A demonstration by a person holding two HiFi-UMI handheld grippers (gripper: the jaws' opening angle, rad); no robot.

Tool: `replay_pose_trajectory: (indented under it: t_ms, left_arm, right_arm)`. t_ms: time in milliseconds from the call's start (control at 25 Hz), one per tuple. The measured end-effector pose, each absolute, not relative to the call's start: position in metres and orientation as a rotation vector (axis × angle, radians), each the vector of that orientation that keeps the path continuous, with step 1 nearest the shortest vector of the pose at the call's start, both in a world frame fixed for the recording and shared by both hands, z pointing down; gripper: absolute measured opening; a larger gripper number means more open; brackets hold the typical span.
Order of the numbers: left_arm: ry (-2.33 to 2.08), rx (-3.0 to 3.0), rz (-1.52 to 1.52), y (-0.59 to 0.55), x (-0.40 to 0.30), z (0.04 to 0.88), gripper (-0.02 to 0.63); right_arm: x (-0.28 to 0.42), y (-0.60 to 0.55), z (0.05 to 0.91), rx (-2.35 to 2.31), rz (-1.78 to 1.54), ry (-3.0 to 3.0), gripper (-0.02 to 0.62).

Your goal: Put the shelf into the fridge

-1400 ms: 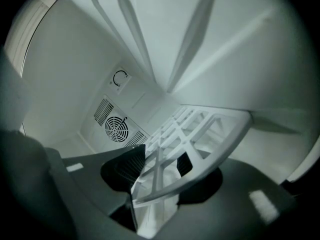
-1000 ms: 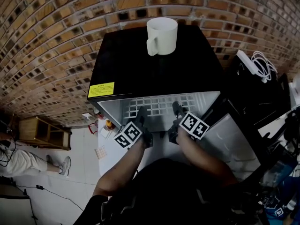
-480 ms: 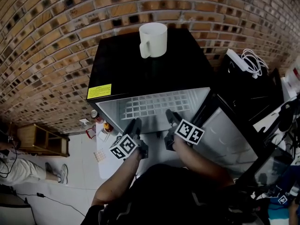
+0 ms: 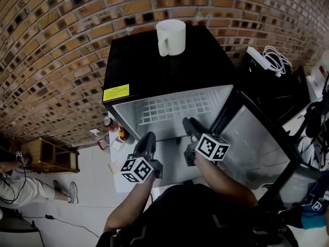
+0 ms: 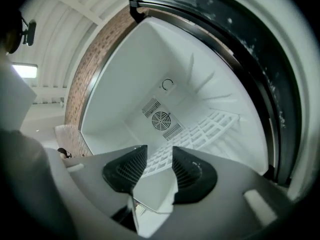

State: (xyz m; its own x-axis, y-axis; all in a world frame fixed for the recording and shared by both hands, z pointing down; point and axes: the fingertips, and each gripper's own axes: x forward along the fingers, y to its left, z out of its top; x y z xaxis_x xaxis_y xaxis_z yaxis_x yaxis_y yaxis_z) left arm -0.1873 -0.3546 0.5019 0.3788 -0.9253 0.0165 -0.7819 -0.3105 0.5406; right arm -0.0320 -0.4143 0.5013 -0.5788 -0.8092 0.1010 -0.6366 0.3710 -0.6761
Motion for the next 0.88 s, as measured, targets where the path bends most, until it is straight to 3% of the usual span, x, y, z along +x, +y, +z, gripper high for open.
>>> replay_pose_trajectory:
  t_ms: [880]
  left_arm:
    - [-1.127, 2.442, -0.422, -0.246, -0.193, 0.448, -0.012]
  right_arm:
    - [-0.008, -0.273, 0.426, -1.312, -0.551, 2.605, 0.043]
